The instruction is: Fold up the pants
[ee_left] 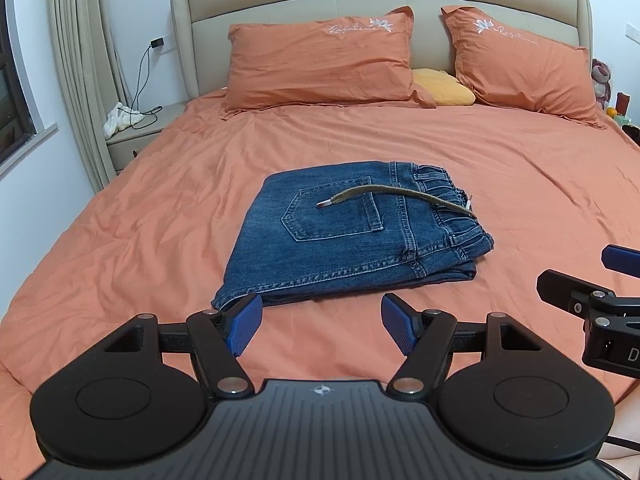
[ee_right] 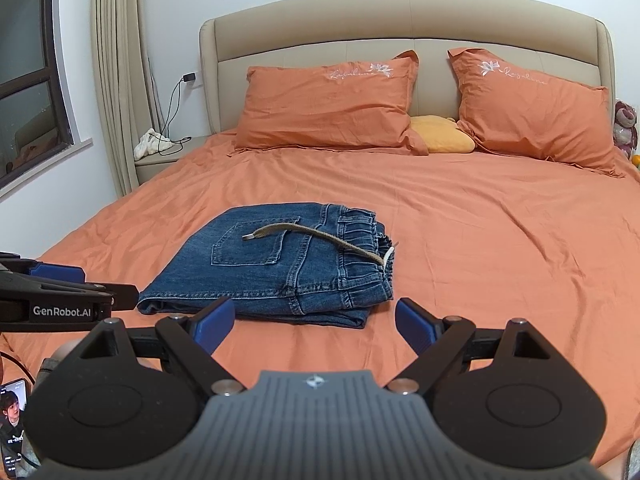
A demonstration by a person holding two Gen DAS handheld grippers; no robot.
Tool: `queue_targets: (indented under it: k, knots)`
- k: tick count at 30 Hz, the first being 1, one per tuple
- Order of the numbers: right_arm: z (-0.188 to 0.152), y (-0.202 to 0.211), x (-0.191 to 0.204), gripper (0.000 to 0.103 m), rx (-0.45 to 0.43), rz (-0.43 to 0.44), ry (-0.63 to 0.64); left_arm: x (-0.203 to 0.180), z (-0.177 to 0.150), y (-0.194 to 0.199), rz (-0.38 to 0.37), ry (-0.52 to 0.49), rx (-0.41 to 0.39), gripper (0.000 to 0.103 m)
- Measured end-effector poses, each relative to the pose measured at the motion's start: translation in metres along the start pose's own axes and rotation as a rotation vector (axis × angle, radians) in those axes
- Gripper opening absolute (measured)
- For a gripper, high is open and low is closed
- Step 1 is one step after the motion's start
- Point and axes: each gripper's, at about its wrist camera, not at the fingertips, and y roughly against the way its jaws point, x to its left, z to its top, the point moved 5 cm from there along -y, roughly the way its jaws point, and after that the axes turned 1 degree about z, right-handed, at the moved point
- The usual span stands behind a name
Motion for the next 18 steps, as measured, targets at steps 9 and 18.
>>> queue_targets:
  k: [9, 18]
  knots:
    - [0.0001, 0.0004, -0.0001, 0.084, 0.000, 0.001, -0.001, 0.0003, 0.0002, -0.0001, 0.000, -0.005, 0.000, 0.080]
    - [-0.0002, 0.0020, -0.0007, 0.084, 0.002, -0.001, -0.004, -0.0011, 0.0004, 0.0009, -0.007, -0.010, -0.002, 0.080]
